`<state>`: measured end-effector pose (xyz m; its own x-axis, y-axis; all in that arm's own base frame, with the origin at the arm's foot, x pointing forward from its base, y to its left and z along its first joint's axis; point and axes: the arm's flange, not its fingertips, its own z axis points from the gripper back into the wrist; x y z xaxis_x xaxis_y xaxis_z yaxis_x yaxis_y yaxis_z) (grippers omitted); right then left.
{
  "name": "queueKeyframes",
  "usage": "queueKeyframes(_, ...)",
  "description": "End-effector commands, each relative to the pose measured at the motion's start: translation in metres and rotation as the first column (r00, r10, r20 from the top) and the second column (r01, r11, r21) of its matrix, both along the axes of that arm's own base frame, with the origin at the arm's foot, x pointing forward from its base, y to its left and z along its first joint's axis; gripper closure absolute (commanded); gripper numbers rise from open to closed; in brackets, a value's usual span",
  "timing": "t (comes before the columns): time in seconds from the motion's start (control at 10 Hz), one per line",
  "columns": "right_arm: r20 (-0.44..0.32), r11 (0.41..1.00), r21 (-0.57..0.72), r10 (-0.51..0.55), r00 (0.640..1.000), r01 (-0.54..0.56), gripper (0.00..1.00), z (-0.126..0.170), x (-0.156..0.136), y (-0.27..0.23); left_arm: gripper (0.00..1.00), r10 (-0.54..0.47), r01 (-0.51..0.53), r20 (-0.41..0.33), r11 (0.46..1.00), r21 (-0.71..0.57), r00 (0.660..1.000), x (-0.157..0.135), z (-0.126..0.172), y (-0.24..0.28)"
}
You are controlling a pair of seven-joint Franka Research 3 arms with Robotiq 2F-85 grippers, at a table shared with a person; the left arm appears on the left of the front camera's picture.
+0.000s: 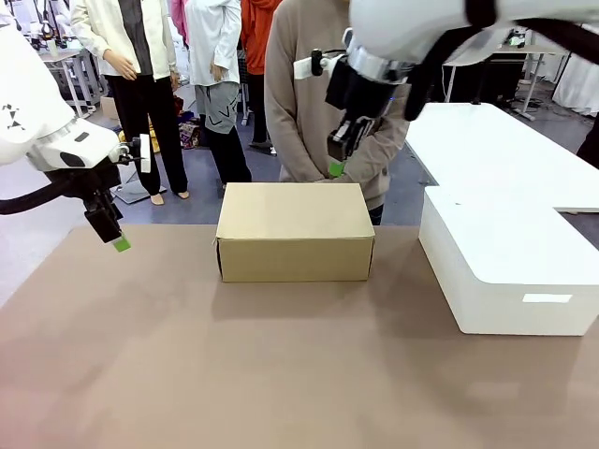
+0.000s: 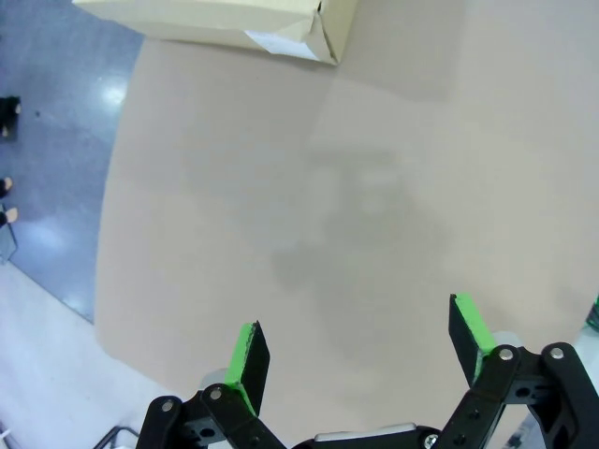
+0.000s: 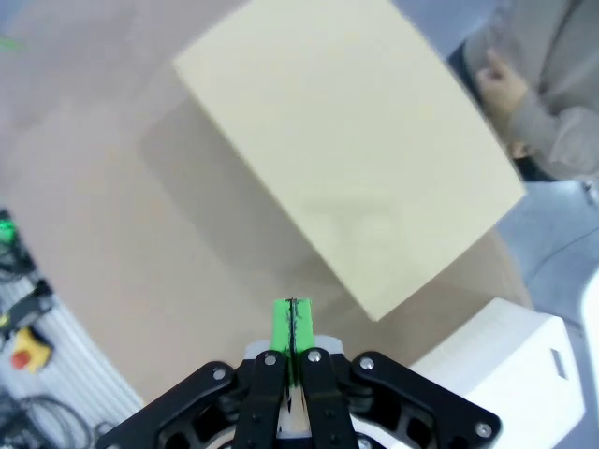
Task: Pack the shoes into the box.
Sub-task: Press down on the lid of the Shoes Box.
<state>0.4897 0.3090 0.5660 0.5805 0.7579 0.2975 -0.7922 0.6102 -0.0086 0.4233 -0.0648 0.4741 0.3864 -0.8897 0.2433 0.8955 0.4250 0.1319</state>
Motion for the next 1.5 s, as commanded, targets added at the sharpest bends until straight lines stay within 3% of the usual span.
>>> queueKeyframes(0.0,-0.022,0.992,-0.053,-0.117,0.993,0.116,1.0,-0.003,0.036,0.034,0.0,-0.017,0.017,0.004,1.0,0.011,1.0,-0.001,0.001,0.004)
queueKeyframes(0.2,-0.059,0.987,-0.03,-0.157,0.986,0.155,1.0,-0.026,0.062,0.053,0.0,-0.017,0.017,0.004,1.0,0.011,1.0,-0.001,0.001,0.004)
queueKeyframes(0.8,-0.058,0.956,-0.02,-0.294,0.954,0.293,1.0,-0.101,0.116,0.065,0.0,-0.017,0.017,0.004,1.0,0.011,1.0,-0.001,0.001,0.004)
queueKeyframes(1.0,-0.02,0.939,-0.035,-0.342,0.94,0.341,1.0,-0.12,0.126,0.063,0.0,-0.017,0.017,0.004,1.0,0.011,1.0,-0.001,0.001,0.004)
queueKeyframes(1.4,-0.046,0.93,-0.063,-0.365,0.93,0.361,1.0,-0.146,0.131,0.061,0.0,-0.017,0.017,0.004,1.0,0.011,1.0,-0.001,0.001,0.004)
